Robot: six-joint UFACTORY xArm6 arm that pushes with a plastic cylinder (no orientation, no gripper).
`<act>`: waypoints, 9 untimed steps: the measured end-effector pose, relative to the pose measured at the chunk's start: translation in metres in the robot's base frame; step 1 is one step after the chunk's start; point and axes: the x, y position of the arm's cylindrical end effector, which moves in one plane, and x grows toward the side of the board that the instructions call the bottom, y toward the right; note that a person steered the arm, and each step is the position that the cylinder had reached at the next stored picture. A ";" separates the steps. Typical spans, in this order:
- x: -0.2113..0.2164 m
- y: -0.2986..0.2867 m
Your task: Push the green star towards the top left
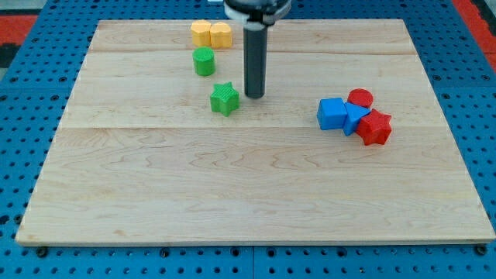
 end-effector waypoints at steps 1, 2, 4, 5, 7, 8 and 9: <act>-0.013 -0.118; -0.017 -0.178; -0.005 -0.235; -0.054 -0.219; -0.034 -0.254; -0.077 -0.214; -0.100 -0.189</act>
